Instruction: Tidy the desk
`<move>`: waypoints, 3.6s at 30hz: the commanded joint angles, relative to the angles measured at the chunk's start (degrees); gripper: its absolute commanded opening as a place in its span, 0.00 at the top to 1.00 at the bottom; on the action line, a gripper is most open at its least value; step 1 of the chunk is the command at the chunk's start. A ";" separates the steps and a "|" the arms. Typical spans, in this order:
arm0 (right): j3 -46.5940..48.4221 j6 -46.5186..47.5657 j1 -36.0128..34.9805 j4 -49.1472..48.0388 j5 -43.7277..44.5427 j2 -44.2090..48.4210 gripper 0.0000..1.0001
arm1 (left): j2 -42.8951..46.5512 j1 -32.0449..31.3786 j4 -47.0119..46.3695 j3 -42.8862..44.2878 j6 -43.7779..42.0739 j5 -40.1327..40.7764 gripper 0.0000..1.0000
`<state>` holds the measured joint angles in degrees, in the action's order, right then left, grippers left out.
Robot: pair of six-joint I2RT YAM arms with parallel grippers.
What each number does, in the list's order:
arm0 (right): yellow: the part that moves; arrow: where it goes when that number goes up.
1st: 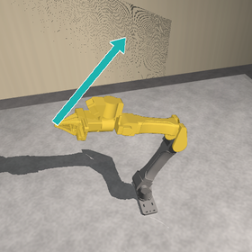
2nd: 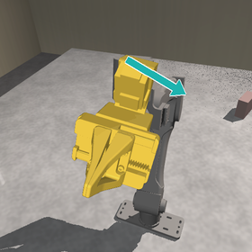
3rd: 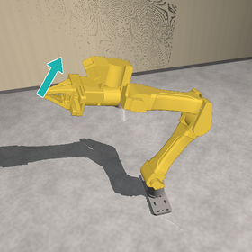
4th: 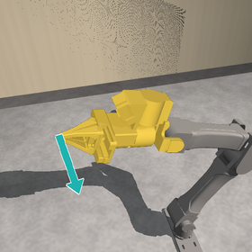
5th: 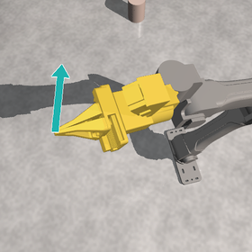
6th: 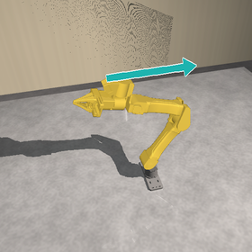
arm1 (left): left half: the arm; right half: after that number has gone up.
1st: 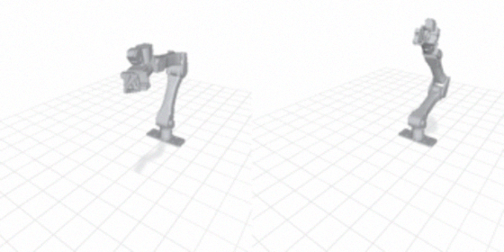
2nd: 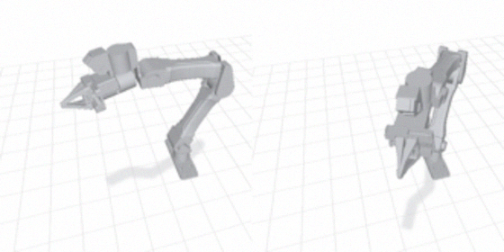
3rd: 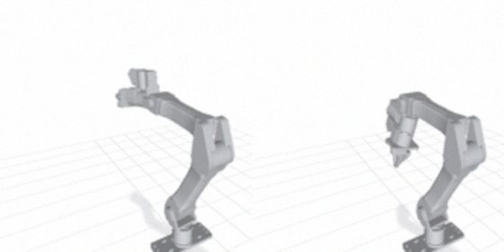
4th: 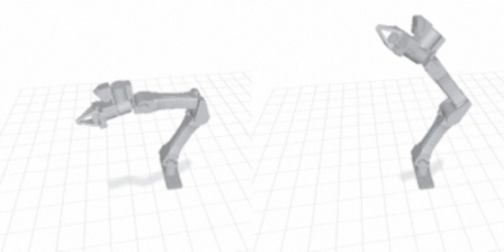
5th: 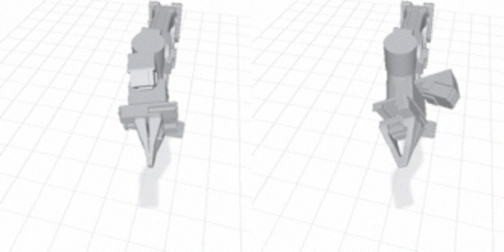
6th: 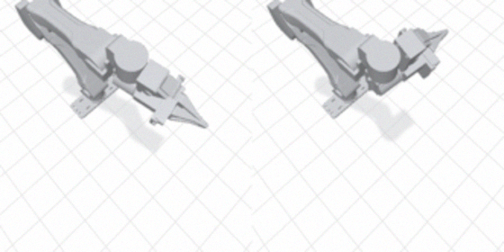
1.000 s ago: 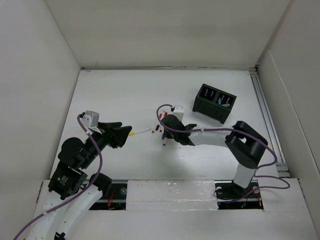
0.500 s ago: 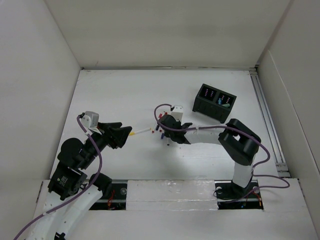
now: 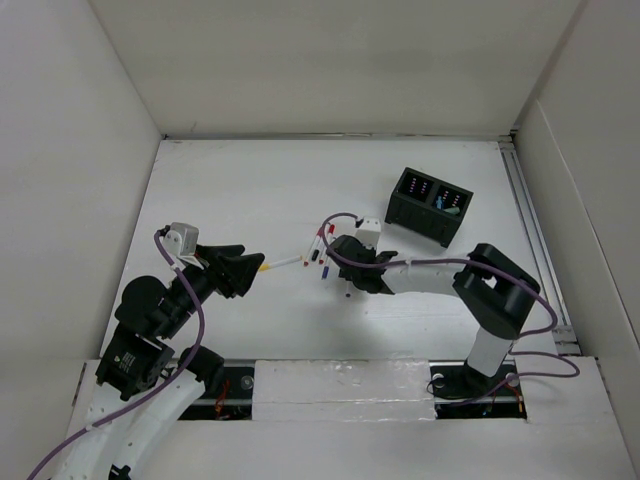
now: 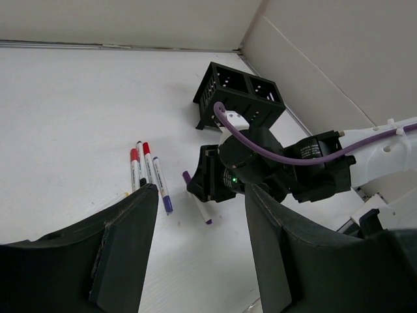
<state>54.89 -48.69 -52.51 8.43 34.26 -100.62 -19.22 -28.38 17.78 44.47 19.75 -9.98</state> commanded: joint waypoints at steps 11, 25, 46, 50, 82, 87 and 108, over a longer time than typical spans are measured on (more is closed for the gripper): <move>1.09 0.43 1.53 0.89 -2.35 -5.90 0.76 | 0.24 0.26 -2.75 -0.61 -0.68 -1.09 0.48; -3.39 0.07 2.06 -6.30 4.22 14.19 1.00 | 0.41 0.26 -2.84 -0.70 -0.67 -0.31 0.48; 21.39 23.70 29.57 -26.77 24.44 1.06 1.00 | -1.08 0.26 -2.66 -0.79 -0.59 -0.74 0.48; 22.72 29.43 30.10 -29.95 26.64 -2.56 1.00 | -1.34 0.26 -2.75 -0.79 -0.59 -0.22 0.48; 7.95 28.48 20.44 -36.38 31.66 7.01 0.60 | -1.61 0.26 -2.84 -0.70 -0.50 -0.74 0.48; 5.66 21.12 16.40 -28.67 24.38 12.98 0.71 | -1.78 0.26 -2.75 -0.61 -0.50 -1.01 0.48; 9.79 6.06 2.77 -14.75 -3.41 -7.75 0.61 | -0.11 0.26 -3.02 -0.79 -0.59 -0.74 0.48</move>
<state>60.90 -41.23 -49.93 -6.33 31.57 -108.36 -20.03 -28.38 17.41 43.86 19.75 -10.33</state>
